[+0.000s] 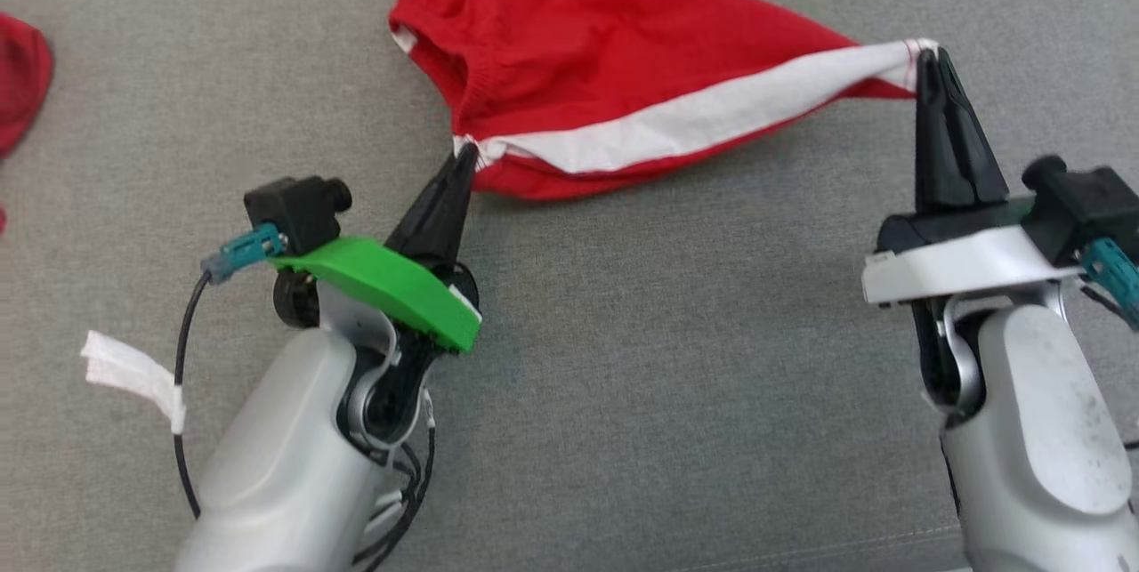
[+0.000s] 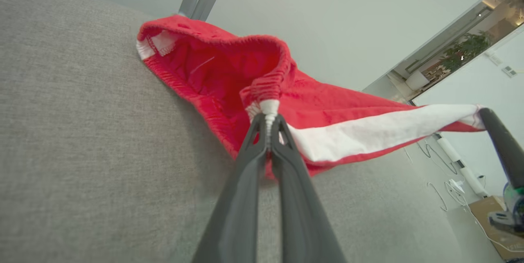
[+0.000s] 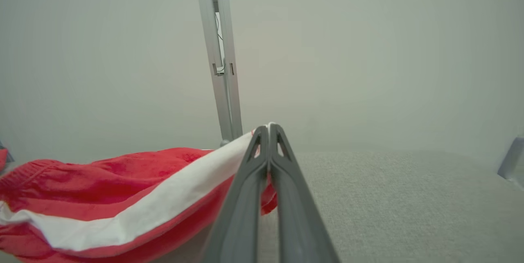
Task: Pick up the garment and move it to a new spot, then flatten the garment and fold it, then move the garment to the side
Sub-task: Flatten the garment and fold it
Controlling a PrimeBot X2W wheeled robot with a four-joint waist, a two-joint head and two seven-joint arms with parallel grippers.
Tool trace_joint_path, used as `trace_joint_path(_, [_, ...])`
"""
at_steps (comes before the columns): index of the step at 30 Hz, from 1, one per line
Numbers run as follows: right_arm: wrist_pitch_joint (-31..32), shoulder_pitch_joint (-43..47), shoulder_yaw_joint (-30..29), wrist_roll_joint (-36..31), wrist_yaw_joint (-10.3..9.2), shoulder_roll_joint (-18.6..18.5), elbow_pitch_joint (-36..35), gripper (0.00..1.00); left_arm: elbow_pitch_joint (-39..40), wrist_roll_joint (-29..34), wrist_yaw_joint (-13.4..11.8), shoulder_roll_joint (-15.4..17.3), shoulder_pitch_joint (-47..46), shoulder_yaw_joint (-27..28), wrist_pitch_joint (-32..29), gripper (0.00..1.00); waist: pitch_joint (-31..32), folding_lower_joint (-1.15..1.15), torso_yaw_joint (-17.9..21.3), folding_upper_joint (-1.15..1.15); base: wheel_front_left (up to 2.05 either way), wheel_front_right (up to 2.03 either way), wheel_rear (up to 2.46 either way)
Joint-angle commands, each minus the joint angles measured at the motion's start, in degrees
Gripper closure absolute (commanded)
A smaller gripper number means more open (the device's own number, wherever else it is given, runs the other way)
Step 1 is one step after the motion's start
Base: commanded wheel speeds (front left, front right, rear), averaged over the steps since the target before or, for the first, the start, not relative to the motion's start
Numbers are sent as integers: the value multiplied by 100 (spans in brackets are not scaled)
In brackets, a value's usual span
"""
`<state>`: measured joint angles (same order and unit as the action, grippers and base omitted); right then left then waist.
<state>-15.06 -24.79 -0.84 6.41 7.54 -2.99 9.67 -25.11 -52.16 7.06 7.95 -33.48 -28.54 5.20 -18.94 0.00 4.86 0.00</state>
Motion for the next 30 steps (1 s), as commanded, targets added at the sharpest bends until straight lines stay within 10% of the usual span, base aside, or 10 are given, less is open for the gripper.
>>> trace_joint_path(1, [-16,318,-86,35,-10,-19,-155,100,264,-58,16,86,317,-38,33,100,525,0,-149,0,0,0,0])
trace_joint_path(17, [-16,2951,-658,317,-9,7,-1474,100,3670,-371,-937,843,3466,-142,-40,100,1218,0,-12,0,0,0,0])
trace_joint_path(30, [33,2316,-604,103,-9,7,-878,100,3488,-376,-892,431,3372,-570,-99,100,731,0,-304,0,0,0,0])
